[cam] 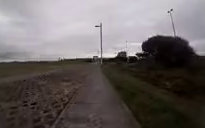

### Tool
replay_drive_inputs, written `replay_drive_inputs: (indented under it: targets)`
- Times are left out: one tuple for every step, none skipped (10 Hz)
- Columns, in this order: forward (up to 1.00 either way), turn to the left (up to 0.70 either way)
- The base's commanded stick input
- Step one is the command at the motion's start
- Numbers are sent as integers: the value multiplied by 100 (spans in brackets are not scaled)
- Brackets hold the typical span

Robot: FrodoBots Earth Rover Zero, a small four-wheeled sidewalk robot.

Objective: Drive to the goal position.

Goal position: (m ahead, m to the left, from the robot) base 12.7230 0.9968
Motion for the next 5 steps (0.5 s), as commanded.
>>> replay_drive_inputs:
  targets:
    - [70,0]
    - [70,0]
    - [70,0]
    - [70,0]
    - [70,0]
